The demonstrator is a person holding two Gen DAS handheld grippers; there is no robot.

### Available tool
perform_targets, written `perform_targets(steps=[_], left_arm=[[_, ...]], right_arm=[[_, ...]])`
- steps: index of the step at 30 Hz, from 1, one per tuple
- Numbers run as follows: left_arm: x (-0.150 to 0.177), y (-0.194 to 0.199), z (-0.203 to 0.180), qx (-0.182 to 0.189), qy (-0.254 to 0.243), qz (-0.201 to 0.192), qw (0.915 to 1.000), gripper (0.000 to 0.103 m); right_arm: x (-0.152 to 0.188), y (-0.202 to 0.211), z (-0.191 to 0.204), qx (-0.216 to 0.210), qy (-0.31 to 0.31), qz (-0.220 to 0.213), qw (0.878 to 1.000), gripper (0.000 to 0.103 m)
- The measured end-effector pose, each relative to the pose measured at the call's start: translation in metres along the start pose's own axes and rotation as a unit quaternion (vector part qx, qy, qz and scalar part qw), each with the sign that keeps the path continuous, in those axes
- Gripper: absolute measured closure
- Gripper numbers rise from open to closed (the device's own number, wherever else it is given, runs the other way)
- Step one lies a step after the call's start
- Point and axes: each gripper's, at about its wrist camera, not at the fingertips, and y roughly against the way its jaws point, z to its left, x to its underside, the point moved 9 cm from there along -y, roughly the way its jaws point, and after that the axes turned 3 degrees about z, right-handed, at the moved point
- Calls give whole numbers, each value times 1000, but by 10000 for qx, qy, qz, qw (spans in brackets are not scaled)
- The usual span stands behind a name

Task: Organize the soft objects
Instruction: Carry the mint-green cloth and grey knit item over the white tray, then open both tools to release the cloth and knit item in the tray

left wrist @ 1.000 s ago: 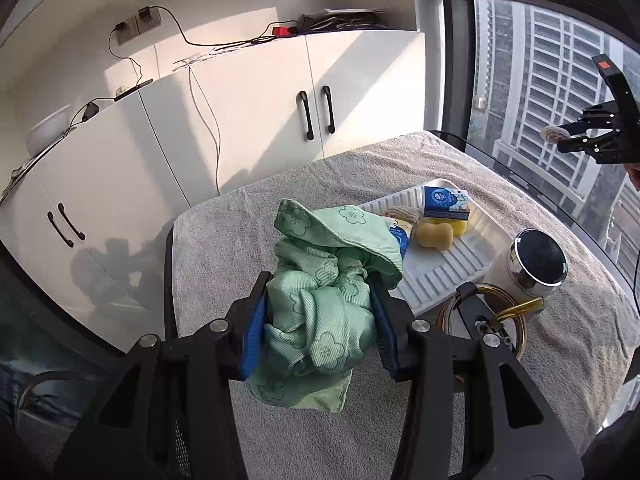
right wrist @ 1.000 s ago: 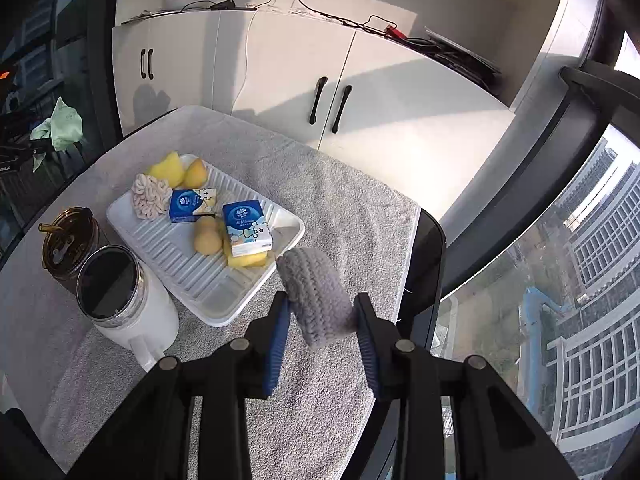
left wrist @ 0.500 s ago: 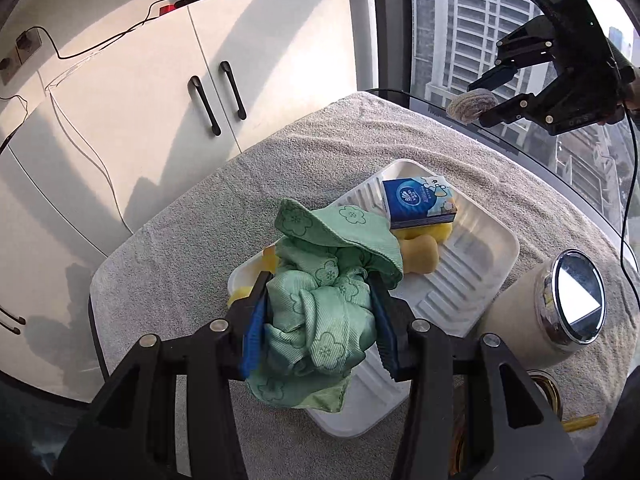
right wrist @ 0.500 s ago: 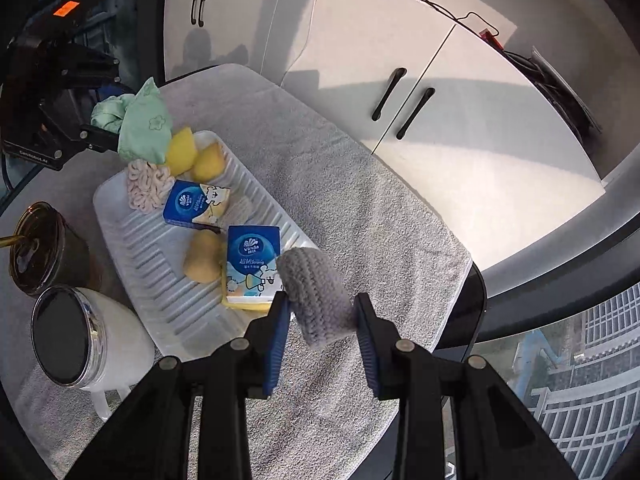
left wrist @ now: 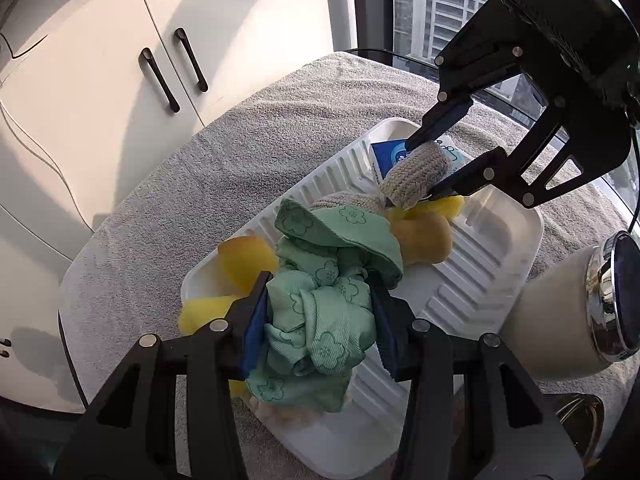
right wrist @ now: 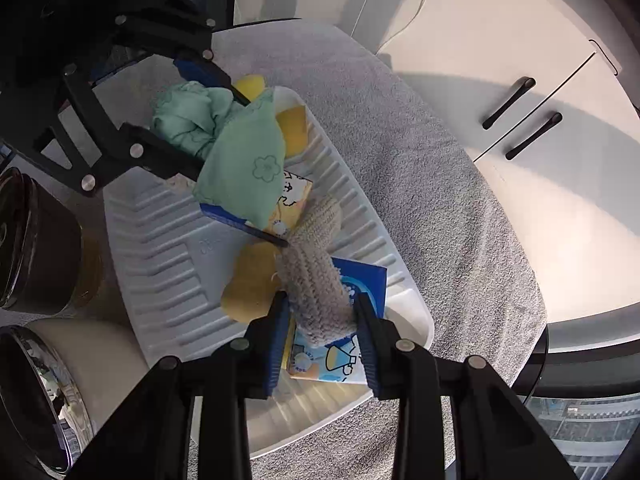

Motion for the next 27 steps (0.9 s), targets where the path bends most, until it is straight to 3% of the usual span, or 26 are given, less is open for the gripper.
perform_targets(steps=[8, 17, 22, 27], left_arm=[[6, -15, -8, -35, 11, 140, 9999, 56], [9, -15, -9, -84, 115, 111, 9998, 49], [10, -8, -6, -71, 192, 26, 9998, 35], [10, 5, -2, -76, 246, -81, 9996, 29]], right_arm=[[-14, -11, 19, 15, 162, -52, 9999, 68], [-14, -10, 19, 324, 238, -89, 9992, 66], [-14, 0, 17, 360, 160, -210, 9990, 49], [-14, 14, 8, 382, 2, -398, 9985, 46]])
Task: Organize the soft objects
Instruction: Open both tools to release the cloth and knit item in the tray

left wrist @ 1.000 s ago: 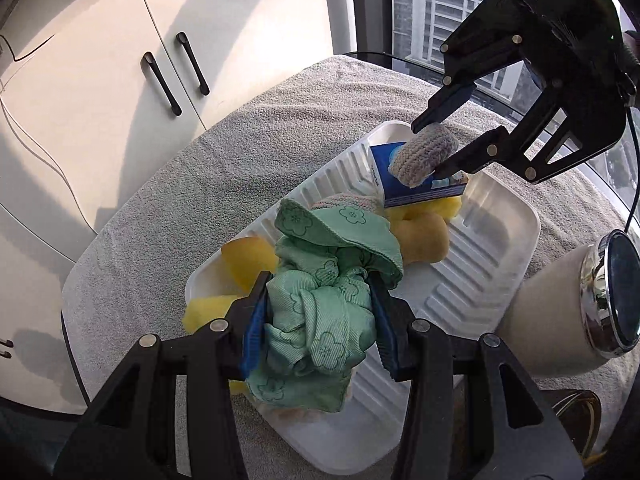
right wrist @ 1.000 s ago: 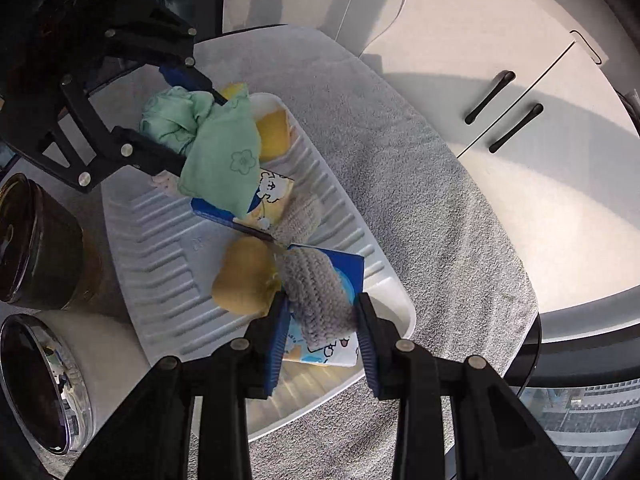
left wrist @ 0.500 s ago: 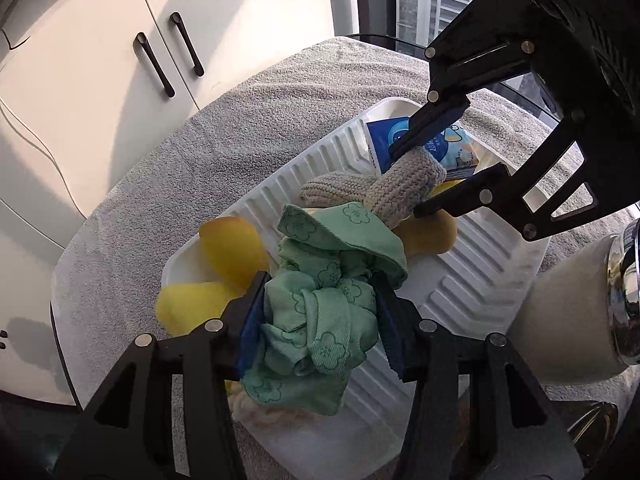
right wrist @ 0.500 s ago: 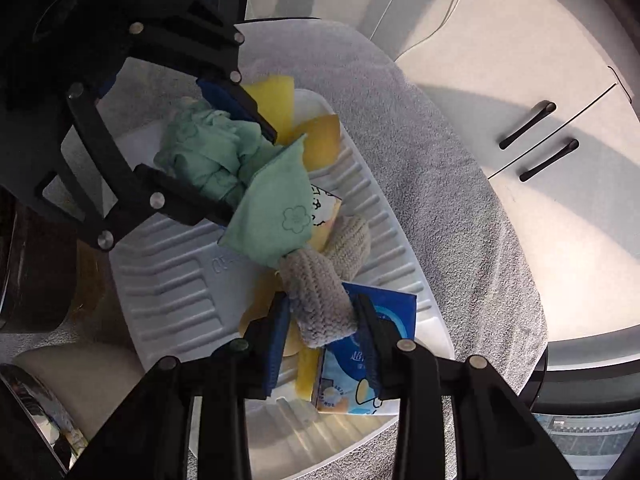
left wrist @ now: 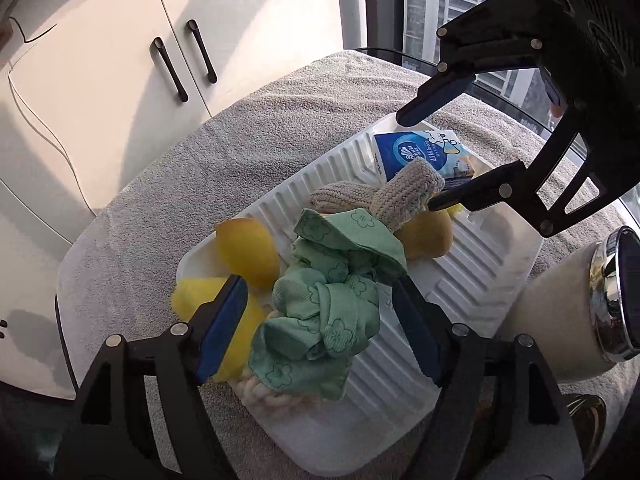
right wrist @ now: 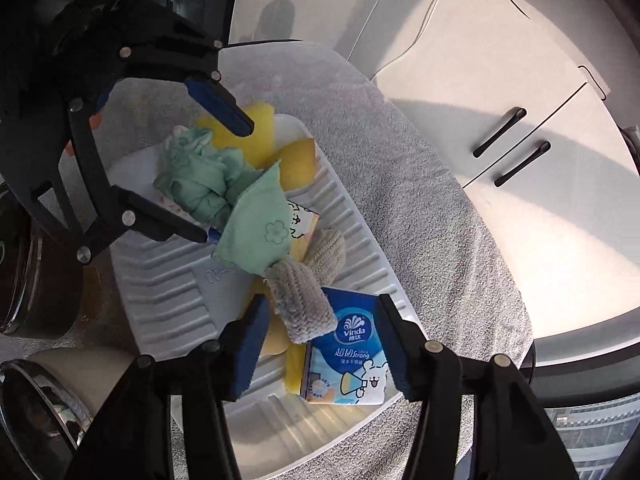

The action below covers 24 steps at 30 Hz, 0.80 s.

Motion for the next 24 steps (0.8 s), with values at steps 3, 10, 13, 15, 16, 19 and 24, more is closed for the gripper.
perform_targets(steps=[3, 10, 13, 15, 16, 19, 24], left_arm=[[-1, 8, 3, -34, 46, -68, 10000, 29], [2, 31, 12, -145, 217, -267, 9993, 25], [7, 45, 20, -239, 383, -384, 9982, 21], [11, 55, 24, -315, 518, -487, 9970, 20], [14, 60, 26, -348, 588, -527, 9963, 20], [24, 70, 28, -444, 730, -583, 9946, 20], [41, 84, 30, -614, 996, -653, 9910, 12]], right_arm=[[0, 7, -3, 16, -77, -86, 9999, 46], [13, 22, -4, 53, -336, -186, 9992, 46], [24, 33, -9, 55, -584, -290, 9979, 45], [32, 42, -12, 70, -755, -366, 9964, 42], [36, 46, -13, 99, -811, -392, 9959, 41], [48, 55, -15, 142, -1031, -417, 9937, 41], [62, 69, -12, 256, -1260, -458, 9906, 41]])
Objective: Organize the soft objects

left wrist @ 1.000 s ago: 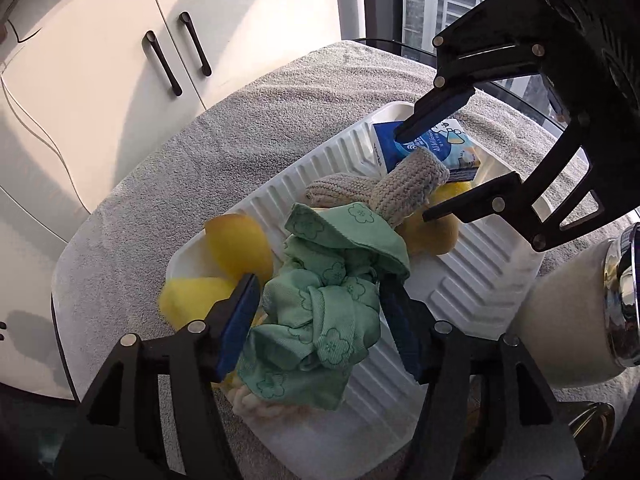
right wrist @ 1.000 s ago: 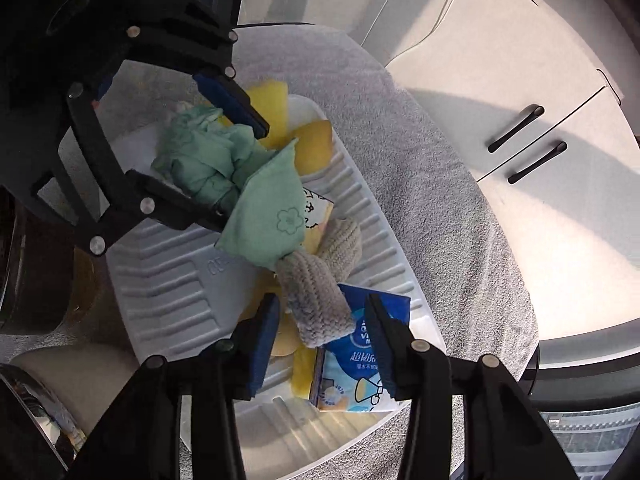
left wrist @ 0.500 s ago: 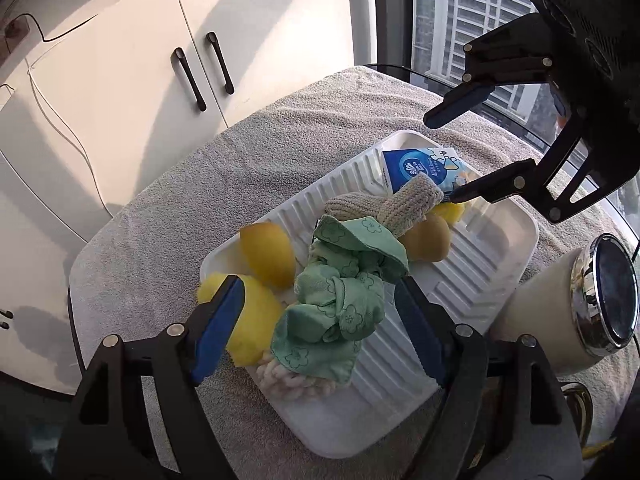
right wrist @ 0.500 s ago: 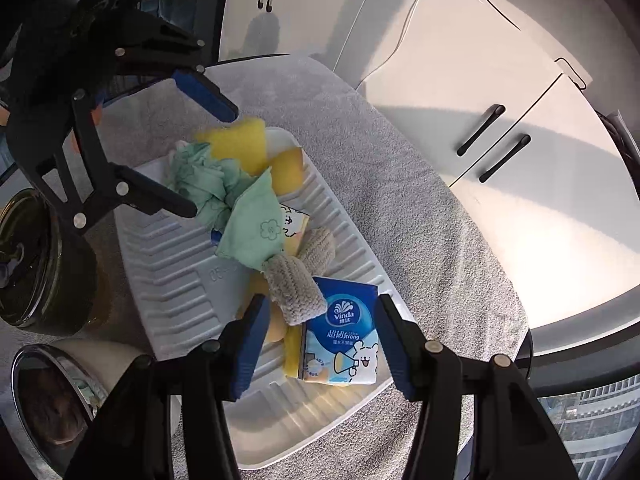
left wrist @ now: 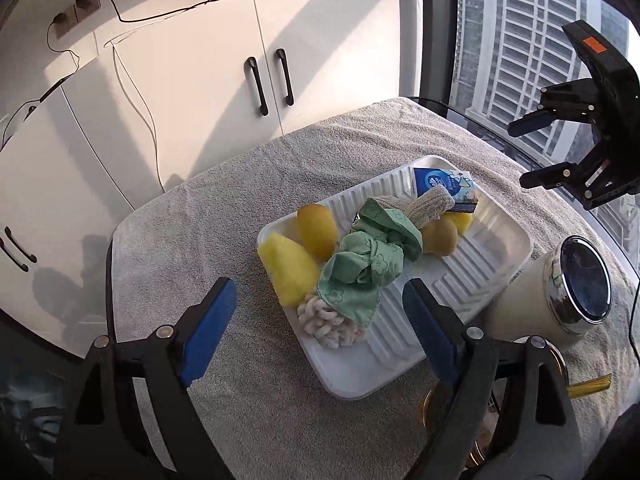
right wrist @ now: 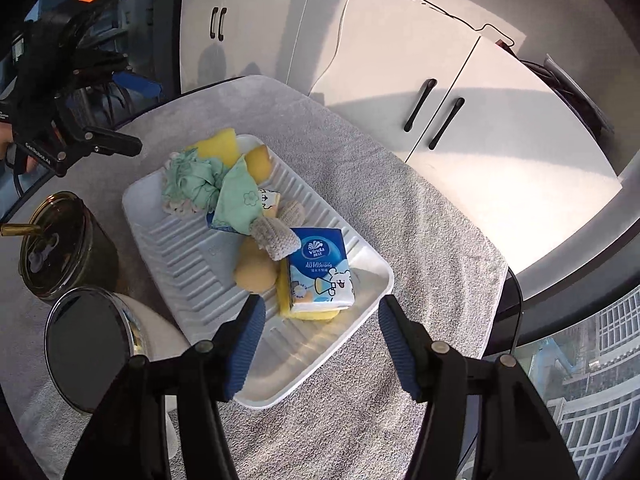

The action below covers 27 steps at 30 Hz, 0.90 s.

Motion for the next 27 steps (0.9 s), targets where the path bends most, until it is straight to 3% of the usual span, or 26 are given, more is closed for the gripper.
perform_targets(steps=[2, 12, 20, 27], left_arm=[[5, 9, 2, -83, 132, -79, 9998, 5], [43, 77, 10, -894, 779, -605, 9911, 3], [81, 107, -17, -1071, 814, -713, 9884, 2], [116, 130, -45, -1271, 1151, -848, 9815, 1]], right_arm=[[4, 10, 0, 30, -126, -82, 9999, 38], [41, 64, 17, 219, -793, -383, 9959, 35], [76, 90, 45, 186, -1181, -448, 9918, 35], [100, 114, 68, 201, -1680, -658, 9834, 32]])
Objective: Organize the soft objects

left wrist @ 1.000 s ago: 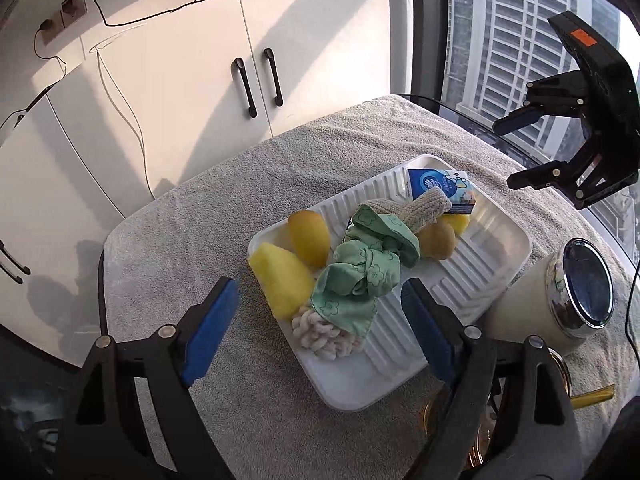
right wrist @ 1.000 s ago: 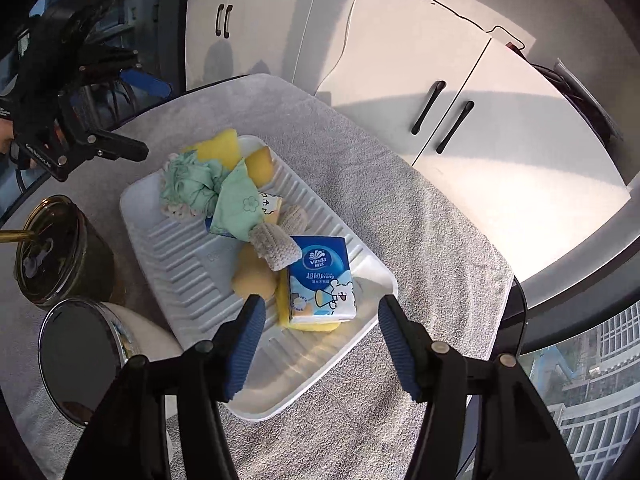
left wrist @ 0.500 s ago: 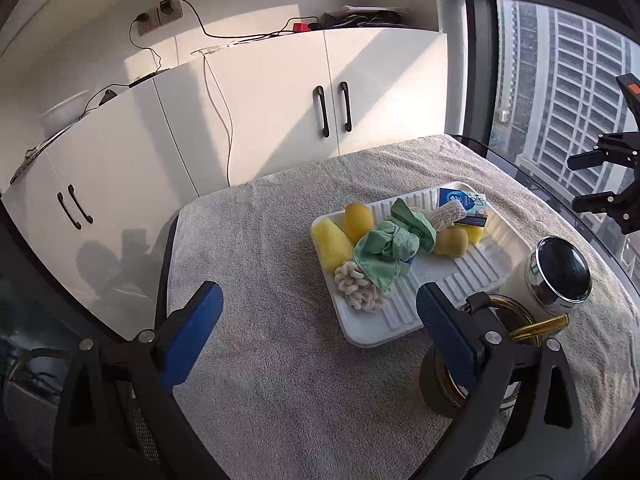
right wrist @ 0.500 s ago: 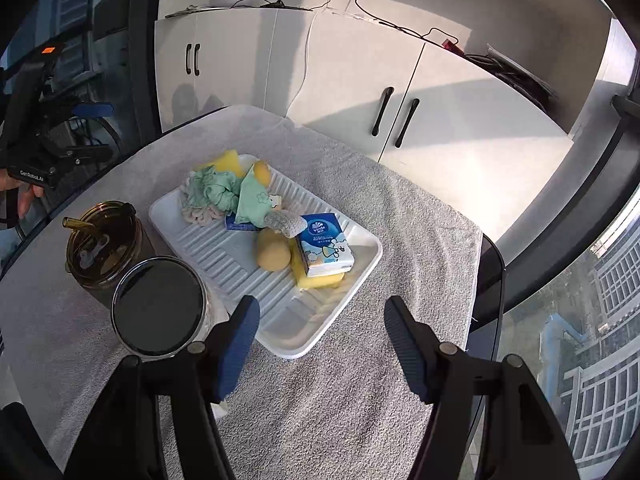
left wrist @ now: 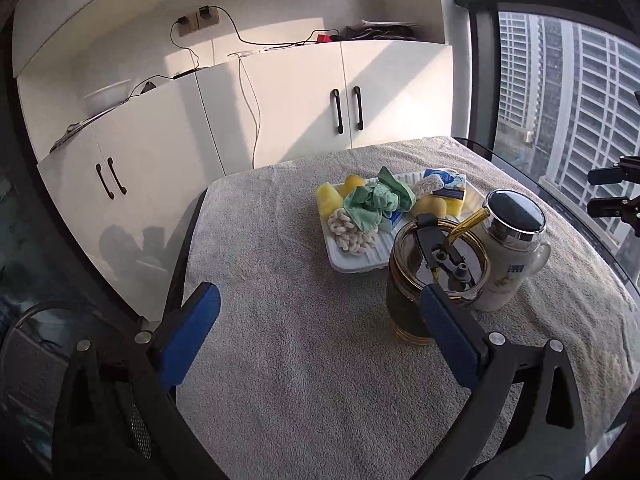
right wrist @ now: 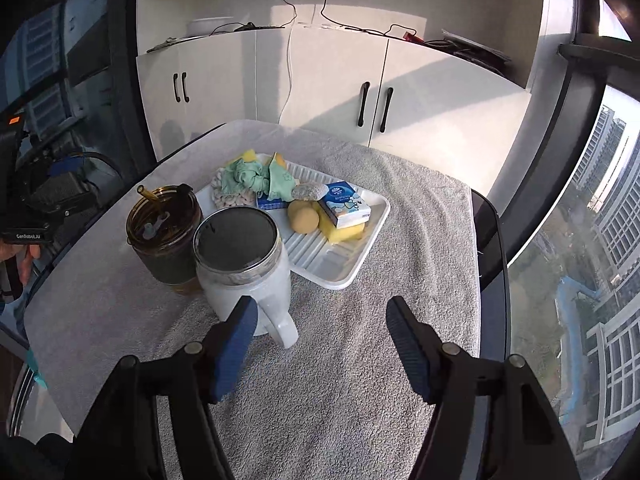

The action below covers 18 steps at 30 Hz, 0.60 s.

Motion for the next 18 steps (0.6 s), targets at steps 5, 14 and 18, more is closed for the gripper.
perform_targets(steps=[5, 14, 18], left_arm=[[21, 32, -26, -35, 164, -228, 9996, 0], [48, 84, -77, 241, 575, -575, 9964, 0], [56, 100, -91, 244, 706, -675, 9949, 0]], right_arm=[[28, 24, 24, 143, -260, -197, 9994, 29], [90, 56, 77, 281, -836, -530, 9947, 15], [103, 59, 93, 472, -855, -566, 9936, 9]])
